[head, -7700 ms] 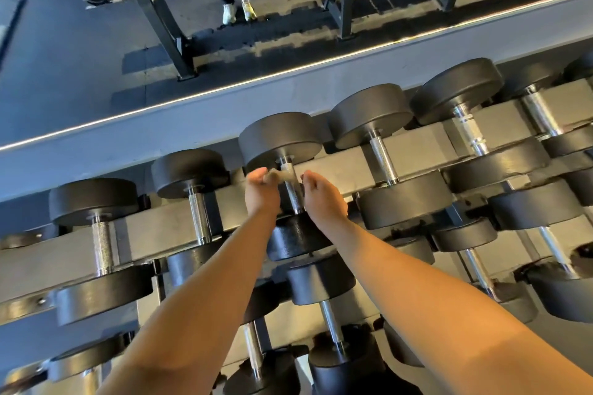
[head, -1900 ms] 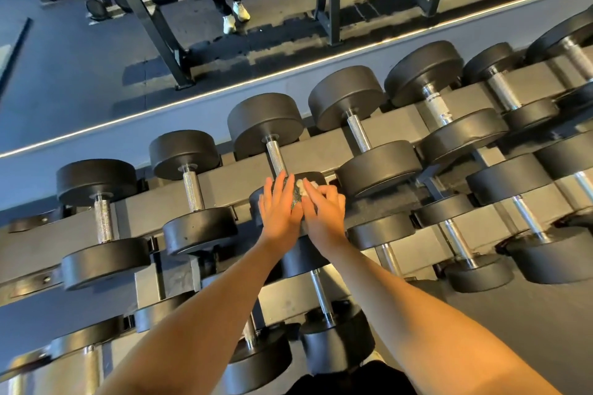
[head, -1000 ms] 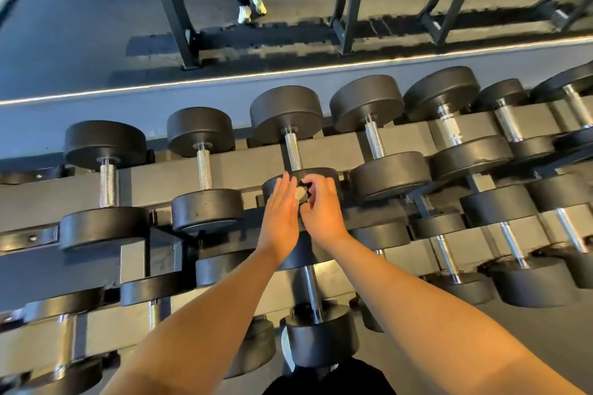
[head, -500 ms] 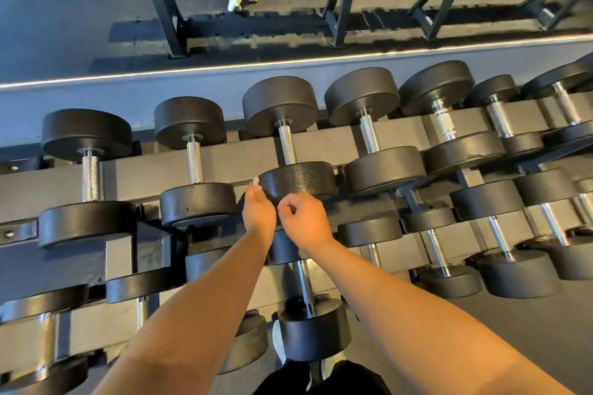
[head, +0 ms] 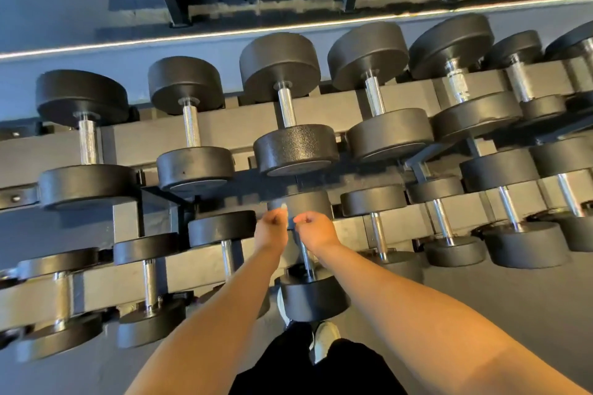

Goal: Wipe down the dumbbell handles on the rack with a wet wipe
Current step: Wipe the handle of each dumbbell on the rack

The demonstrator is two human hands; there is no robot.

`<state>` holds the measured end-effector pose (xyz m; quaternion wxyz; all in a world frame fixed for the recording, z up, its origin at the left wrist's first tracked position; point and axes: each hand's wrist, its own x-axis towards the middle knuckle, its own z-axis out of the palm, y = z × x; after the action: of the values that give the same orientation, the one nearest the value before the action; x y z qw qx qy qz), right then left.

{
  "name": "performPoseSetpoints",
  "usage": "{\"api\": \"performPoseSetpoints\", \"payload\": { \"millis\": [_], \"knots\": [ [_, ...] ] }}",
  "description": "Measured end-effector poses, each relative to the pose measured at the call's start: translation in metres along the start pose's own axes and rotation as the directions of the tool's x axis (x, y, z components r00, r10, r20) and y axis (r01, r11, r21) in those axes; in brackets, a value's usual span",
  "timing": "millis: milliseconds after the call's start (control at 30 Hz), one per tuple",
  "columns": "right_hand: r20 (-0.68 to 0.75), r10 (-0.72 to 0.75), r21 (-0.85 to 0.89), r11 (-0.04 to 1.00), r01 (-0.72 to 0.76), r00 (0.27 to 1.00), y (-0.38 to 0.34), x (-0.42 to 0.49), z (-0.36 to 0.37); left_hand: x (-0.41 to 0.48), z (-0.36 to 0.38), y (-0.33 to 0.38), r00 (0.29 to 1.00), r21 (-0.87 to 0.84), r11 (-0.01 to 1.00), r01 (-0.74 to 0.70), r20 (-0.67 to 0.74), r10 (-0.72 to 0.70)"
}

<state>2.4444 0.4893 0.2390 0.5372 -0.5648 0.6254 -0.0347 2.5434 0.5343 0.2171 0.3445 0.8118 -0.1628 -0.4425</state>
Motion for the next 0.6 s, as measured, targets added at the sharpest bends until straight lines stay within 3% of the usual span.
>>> {"api": "performPoseSetpoints", "payload": {
  "millis": [67,200,367,600],
  "knots": [
    [0.017,-0.018,-0.082,0.996,0.019,1.0,0.016,-0.001,0.0,-0.005,0.007,-0.018,0.998,0.035,0.999,0.012,0.061,-0.014],
    [0.023,0.002,-0.166,0.986,0.002,1.0,0.05,0.003,0.004,-0.013,0.021,-0.048,0.998,0.137,0.989,0.046,0.036,-0.052],
    [0.017,0.013,-0.184,0.983,-0.01,1.0,0.088,0.016,0.013,-0.002,0.044,-0.078,0.995,0.134,0.986,0.096,0.024,-0.1],
    [0.009,-0.014,-0.146,0.989,0.015,1.0,0.143,0.042,0.027,0.069,0.097,-0.137,0.978,-0.117,0.973,0.201,-0.038,-0.207]
  ]
}}
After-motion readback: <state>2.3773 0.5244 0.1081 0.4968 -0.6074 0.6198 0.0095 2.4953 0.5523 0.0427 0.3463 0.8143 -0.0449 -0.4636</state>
